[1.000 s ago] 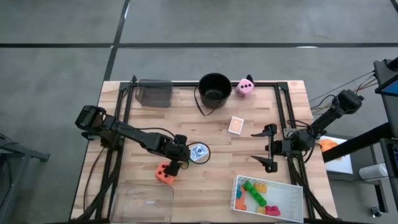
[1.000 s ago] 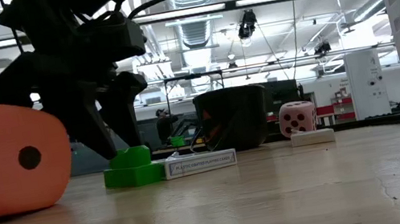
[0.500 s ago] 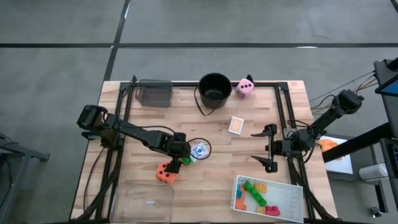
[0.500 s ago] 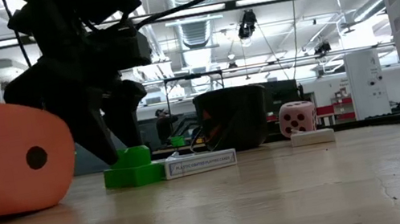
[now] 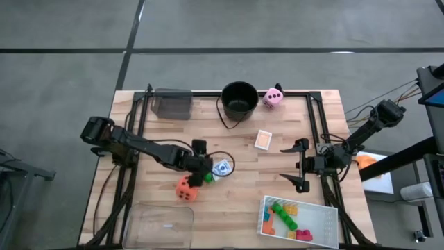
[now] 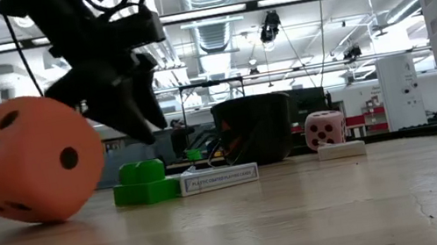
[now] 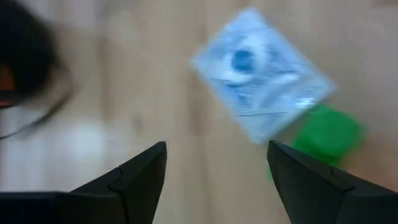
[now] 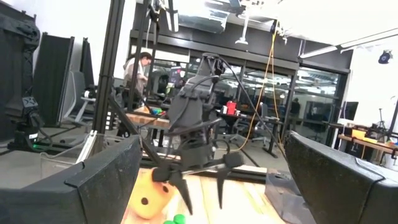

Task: Pick & Place Toys
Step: Put the green game piece into the white bin

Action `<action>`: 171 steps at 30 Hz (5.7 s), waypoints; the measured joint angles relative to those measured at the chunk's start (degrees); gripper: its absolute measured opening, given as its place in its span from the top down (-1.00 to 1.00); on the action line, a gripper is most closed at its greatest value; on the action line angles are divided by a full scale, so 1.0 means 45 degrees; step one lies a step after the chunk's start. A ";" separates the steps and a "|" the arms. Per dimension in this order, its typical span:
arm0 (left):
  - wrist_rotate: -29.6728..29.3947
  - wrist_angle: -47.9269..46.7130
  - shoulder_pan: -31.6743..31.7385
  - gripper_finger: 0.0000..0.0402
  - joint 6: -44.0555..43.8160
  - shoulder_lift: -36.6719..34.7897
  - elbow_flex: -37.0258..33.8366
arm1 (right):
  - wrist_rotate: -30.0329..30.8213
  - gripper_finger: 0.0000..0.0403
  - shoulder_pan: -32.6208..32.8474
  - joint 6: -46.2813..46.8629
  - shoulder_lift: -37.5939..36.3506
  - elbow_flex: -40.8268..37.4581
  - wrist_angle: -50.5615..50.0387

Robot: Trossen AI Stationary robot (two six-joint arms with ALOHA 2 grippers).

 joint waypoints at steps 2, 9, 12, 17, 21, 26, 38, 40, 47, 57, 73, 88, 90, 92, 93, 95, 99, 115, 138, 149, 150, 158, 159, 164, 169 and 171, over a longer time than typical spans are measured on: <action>-0.0484 0.0180 0.0021 -0.38 0.0097 -0.0114 -0.0005 | -0.0001 -0.92 0.0000 0.0004 0.0019 0.0000 0.0000; -0.1480 0.0490 0.0016 -0.38 -0.0199 -0.0196 -0.0070 | 0.0000 -0.92 -0.0001 0.0017 0.0042 0.0000 0.0000; -0.0530 0.0471 -0.0067 -0.38 -0.0342 -0.0196 -0.0153 | 0.0000 -0.92 -0.0002 0.0039 0.0055 0.0000 0.0002; -0.1600 0.0209 -0.0207 -0.38 -0.0542 -0.0206 -0.0199 | 0.0000 -0.92 0.0000 0.0039 0.0061 0.0000 0.0005; -0.1755 0.1061 -0.0029 -0.38 -0.0539 -0.0102 -0.0910 | -0.0001 -0.92 -0.0004 0.0049 0.0062 0.0000 0.0000; -0.1226 0.2302 0.0021 -0.38 0.0058 0.0258 -0.1730 | 0.0000 -0.92 0.0000 0.0044 0.0061 0.0004 0.0004; -0.0063 0.2411 0.0171 -0.45 0.1065 0.0974 -0.1705 | 0.0000 -0.92 0.0000 0.0044 0.0051 0.0010 0.0002; -0.0585 0.2195 0.0326 -0.52 0.1117 0.0881 -0.1548 | 0.0000 -0.92 -0.0005 0.0044 0.0051 0.0010 0.0000; -0.0659 0.1797 0.0614 -0.82 0.1122 0.0534 -0.1078 | 0.0000 -0.92 0.0000 0.0044 0.0051 0.0010 -0.0005; 0.0302 0.1875 0.0434 -0.87 0.0955 0.0511 -0.1122 | 0.0000 -0.92 -0.0002 0.0101 0.0042 0.0005 -0.0097; 0.0936 0.2017 -0.0026 -0.87 0.0293 -0.0070 -0.1112 | 0.0153 -0.92 -0.0003 0.0201 0.0071 0.0000 -0.0204; 0.2706 0.1735 -0.1251 -0.87 -0.0268 -0.0070 -0.1176 | 0.0151 -0.92 0.0000 0.0253 0.0066 0.0000 -0.0228; 0.3059 0.1787 -0.1252 -0.87 -0.0284 -0.0047 -0.1290 | 0.0151 -0.92 -0.0005 0.0253 0.0066 0.0000 -0.0228; 0.3144 0.1857 -0.1249 -0.87 -0.0352 -0.0004 -0.1372 | 0.0151 -0.92 -0.0005 0.0253 0.0062 0.0000 -0.0229; 0.3179 0.1843 -0.1239 -0.87 -0.0376 0.0054 -0.1375 | 0.0151 -0.92 -0.0005 0.0253 0.0061 0.0000 -0.0228; 0.3273 0.1907 -0.1188 -0.85 -0.0374 0.0162 -0.1370 | 0.0177 -0.92 -0.0005 0.0253 0.0061 0.0000 -0.0233; 0.3690 0.1990 -0.1042 -0.75 -0.0316 0.0389 -0.1331 | 0.0185 -0.92 -0.0005 0.0253 0.0061 0.0000 -0.0233; 0.4209 0.2083 -0.0567 -0.32 -0.0306 0.0615 -0.1350 | 0.0233 -0.92 -0.0001 0.0248 0.0061 0.0000 -0.0233; 0.4386 0.1631 -0.0528 0.24 -0.0292 0.0605 -0.1301 | 0.0238 -0.92 0.0000 0.0243 0.0061 0.0000 -0.0233; 0.4258 0.1549 -0.0528 0.51 -0.0319 0.0558 -0.1269 | 0.0238 -0.92 0.0000 0.0243 0.0061 0.0000 -0.0233; 0.4257 0.1516 -0.0528 0.51 -0.0321 0.0533 -0.1255 | 0.0238 -0.92 0.0000 0.0247 0.0061 0.0000 -0.0233; 0.3913 0.1199 -0.0528 0.51 -0.0122 -0.0093 -0.0938 | 0.0238 -0.92 -0.0001 0.0257 0.0056 -0.0005 -0.0273; 0.3896 0.1228 -0.0528 0.51 -0.0127 -0.0205 -0.0906 | 0.0238 -0.92 0.0000 0.0269 0.0056 -0.0005 -0.0285; 0.3873 0.1354 -0.0528 0.51 -0.0237 -0.0716 -0.0923 | 0.0238 -0.92 0.0000 0.0353 0.0061 -0.0005 -0.0296; 0.3924 0.2949 -0.0528 0.51 -0.0138 -0.1111 -0.0937 | 0.0238 -0.92 -0.0004 0.0455 0.0098 -0.0005 -0.0449; 0.3942 0.4238 -0.0495 0.51 0.0130 -0.1163 -0.0957 | 0.0238 -0.92 -0.0008 0.0592 0.0225 -0.0005 -0.0479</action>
